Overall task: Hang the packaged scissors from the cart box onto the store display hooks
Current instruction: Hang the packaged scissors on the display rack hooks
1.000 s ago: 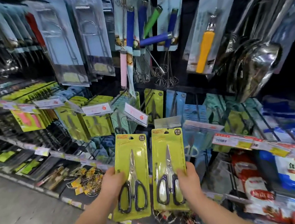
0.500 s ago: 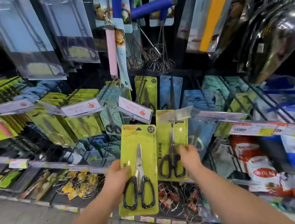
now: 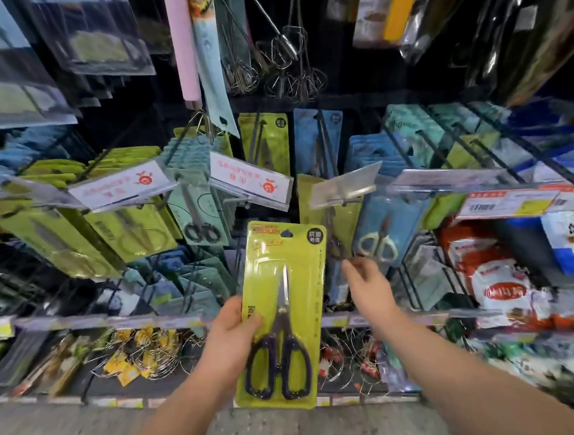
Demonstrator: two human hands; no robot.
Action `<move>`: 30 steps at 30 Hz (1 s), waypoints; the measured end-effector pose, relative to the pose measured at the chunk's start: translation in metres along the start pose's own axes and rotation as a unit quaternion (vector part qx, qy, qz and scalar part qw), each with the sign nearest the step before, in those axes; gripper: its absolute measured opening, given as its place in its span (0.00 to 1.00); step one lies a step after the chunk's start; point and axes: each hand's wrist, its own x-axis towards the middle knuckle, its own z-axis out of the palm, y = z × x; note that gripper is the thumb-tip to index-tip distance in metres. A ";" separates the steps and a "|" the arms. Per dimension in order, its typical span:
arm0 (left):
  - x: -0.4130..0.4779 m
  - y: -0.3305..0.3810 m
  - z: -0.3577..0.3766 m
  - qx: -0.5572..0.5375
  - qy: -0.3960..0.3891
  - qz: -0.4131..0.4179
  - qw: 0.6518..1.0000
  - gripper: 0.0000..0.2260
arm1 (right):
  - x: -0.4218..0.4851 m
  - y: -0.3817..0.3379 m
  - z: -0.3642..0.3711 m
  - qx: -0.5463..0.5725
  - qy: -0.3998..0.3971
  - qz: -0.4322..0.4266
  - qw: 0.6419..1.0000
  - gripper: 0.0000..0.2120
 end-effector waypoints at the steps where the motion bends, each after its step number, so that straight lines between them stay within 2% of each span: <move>1: 0.000 0.000 0.003 0.002 -0.005 0.004 1.000 0.09 | -0.013 0.006 0.001 0.033 -0.033 0.008 0.999 0.22; 3: 0.001 -0.001 0.012 0.002 -0.017 0.011 1.000 0.09 | -0.038 0.016 0.002 0.086 -0.097 0.027 0.991 0.27; 4: 0.001 -0.002 0.017 -0.003 -0.025 0.015 1.000 0.09 | -0.047 0.019 0.002 0.094 -0.109 0.019 0.989 0.25; 7: 0.005 -0.002 0.033 0.000 -0.039 0.036 0.999 0.09 | -0.059 0.023 0.001 0.073 -0.061 -0.026 0.995 0.08; 8: 0.007 -0.001 0.039 -0.001 -0.042 0.044 0.998 0.09 | -0.059 0.022 0.000 0.075 -0.035 -0.033 0.996 0.08; 10: 0.009 0.004 0.047 -0.004 -0.047 0.052 0.998 0.09 | -0.057 0.018 -0.002 0.069 -0.002 -0.041 0.997 0.15; 14: 0.016 0.010 0.055 0.005 -0.050 0.050 0.997 0.10 | -0.045 0.012 -0.008 0.037 0.009 -0.048 0.998 0.21; 22: 0.041 0.015 0.065 0.022 -0.040 0.054 0.998 0.09 | -0.016 0.008 -0.011 0.015 0.002 -0.047 0.999 0.15; 26: 0.062 0.024 0.074 0.045 -0.023 0.057 0.997 0.10 | 0.012 0.000 -0.014 -0.031 0.009 -0.060 0.998 0.07; 30: 0.090 0.029 0.081 0.089 0.003 0.063 0.994 0.05 | 0.040 -0.004 -0.013 -0.065 0.004 -0.043 0.997 0.11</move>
